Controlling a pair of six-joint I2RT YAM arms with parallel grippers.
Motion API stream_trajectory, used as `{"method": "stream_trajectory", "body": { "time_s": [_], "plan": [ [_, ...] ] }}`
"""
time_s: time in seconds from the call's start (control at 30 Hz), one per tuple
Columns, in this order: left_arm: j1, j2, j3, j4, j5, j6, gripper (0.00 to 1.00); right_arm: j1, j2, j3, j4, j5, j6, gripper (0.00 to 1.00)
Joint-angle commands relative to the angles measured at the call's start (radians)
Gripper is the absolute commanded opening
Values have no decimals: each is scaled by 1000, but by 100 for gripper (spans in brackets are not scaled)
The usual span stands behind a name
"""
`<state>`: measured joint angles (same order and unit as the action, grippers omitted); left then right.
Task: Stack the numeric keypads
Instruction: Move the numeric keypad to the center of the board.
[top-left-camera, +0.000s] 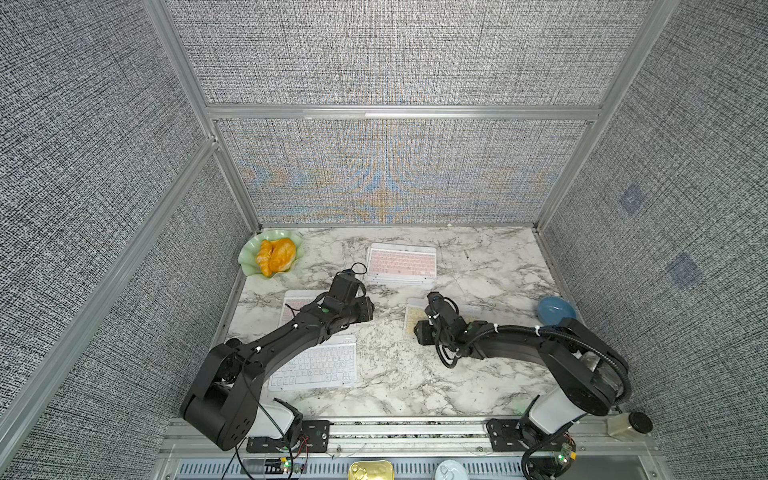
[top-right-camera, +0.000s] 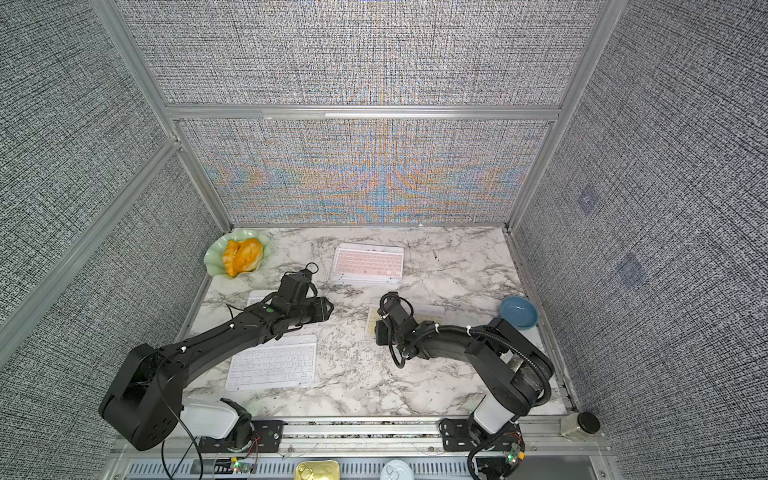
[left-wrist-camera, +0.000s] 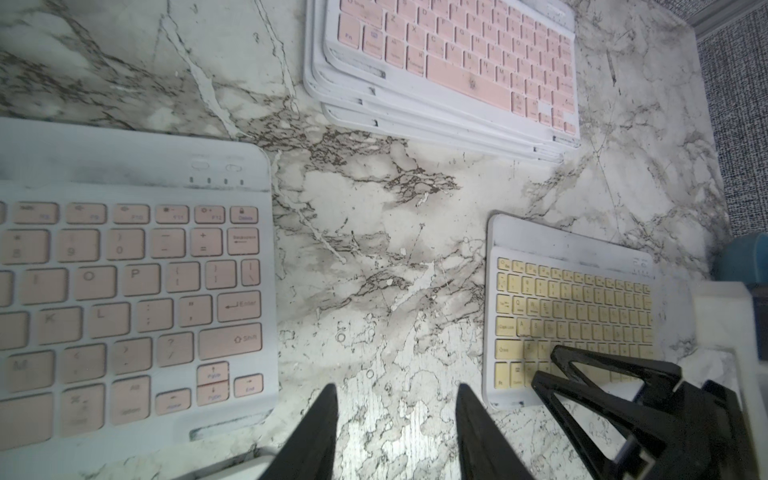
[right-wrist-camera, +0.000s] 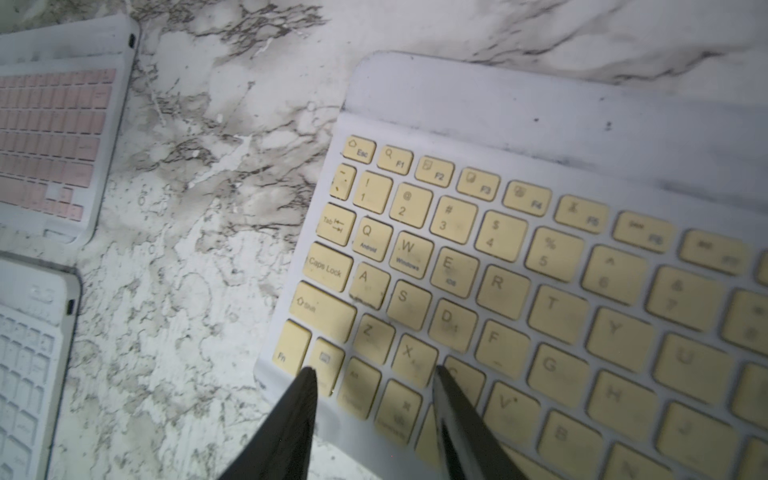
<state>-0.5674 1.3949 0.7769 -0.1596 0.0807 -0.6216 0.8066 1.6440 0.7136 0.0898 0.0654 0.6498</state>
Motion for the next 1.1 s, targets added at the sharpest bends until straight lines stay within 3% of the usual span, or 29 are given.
{"method": "stream_trajectory", "body": {
  "time_s": [0.0,0.2,0.37,0.43,0.57,0.67,0.77,1.07],
  "plan": [
    [-7,-5,-7,9,-2,-7,47,35,43,11,-211,-143,70,48],
    [-29,9,-7,10,-9,-12,47,79,41,50,-209,-140,64,48],
    [-56,35,8,12,-10,-1,47,69,-144,43,-279,-74,26,48],
    [-66,48,13,19,-7,3,47,45,-231,33,-328,-38,-3,55],
    [-79,87,13,44,7,6,47,-90,-365,-27,-410,-57,-46,61],
    [-92,118,19,65,23,12,47,-237,-424,-85,-439,-147,-78,63],
    [-108,143,24,78,40,14,47,-335,-449,-110,-480,-160,-130,62],
    [-132,162,-25,104,60,-24,47,-494,-413,-127,-455,-217,-182,62]
  ]
}}
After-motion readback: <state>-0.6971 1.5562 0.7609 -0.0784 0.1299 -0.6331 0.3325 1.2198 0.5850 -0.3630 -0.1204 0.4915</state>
